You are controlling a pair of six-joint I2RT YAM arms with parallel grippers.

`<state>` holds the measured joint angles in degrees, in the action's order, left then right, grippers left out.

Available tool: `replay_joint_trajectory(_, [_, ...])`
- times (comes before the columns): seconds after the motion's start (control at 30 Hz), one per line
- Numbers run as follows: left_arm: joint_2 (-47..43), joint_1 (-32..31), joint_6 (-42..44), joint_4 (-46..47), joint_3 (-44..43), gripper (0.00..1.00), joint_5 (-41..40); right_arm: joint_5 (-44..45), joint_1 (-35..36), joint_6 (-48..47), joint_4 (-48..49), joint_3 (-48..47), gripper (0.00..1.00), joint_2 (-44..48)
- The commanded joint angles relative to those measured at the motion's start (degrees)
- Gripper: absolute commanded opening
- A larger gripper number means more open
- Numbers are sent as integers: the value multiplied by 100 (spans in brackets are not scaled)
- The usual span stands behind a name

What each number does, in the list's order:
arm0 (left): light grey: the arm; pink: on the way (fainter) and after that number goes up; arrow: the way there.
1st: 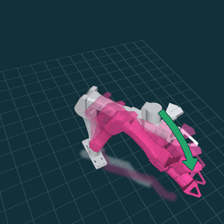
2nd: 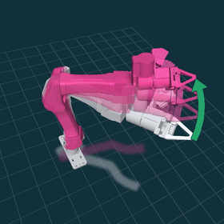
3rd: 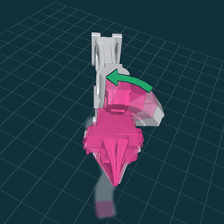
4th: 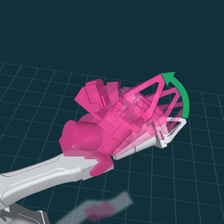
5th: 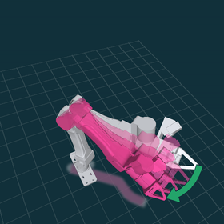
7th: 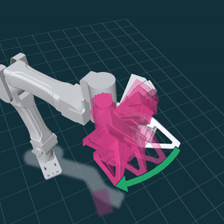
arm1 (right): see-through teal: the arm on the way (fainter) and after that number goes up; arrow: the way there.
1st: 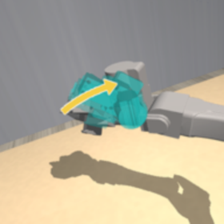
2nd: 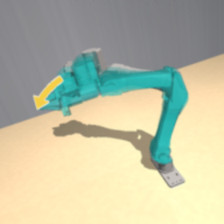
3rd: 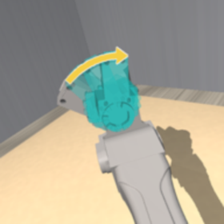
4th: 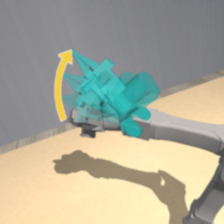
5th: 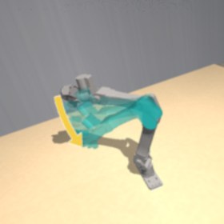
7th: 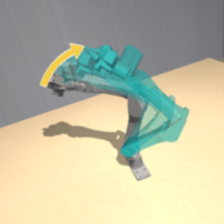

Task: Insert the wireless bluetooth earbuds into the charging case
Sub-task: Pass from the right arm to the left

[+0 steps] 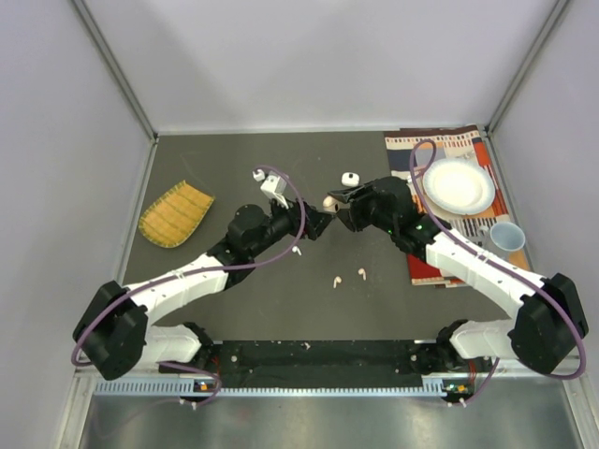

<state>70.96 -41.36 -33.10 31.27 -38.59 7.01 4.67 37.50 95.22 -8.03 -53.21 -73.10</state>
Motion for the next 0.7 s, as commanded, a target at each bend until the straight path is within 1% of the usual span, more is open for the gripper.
replay_joint_trajectory(0.0, [190,-73,-30,433,-333,79,11,-80,82,49,311,12,0,252])
replay_joint_trajectory(0.1, [269,-100,5,468,-395,74,-76,-89,91,14,311,-23,0,252])
replay_joint_trajectory(0.23, [418,-126,67,468,-500,61,-138,-150,91,14,302,-49,0,261])
replay_joint_trajectory(0.43, [586,-153,129,407,-667,55,-147,-141,100,5,320,4,0,331])
replay_joint_trajectory(0.47, [603,-153,129,398,-676,52,-147,-115,109,14,311,12,0,358])
replay_joint_trajectory(0.57, [595,-153,129,380,-676,39,-199,-115,100,-21,311,-5,0,384])
replay_joint_trajectory(0.6, [603,-153,137,363,-676,31,-200,-124,100,-38,302,4,0,384])
replay_joint_trajectory(0.63, [603,-153,146,328,-694,27,-208,-133,100,-30,311,4,0,384])
replay_joint_trajectory(0.67, [603,-153,164,301,-711,25,-234,-141,109,-30,311,4,0,376])
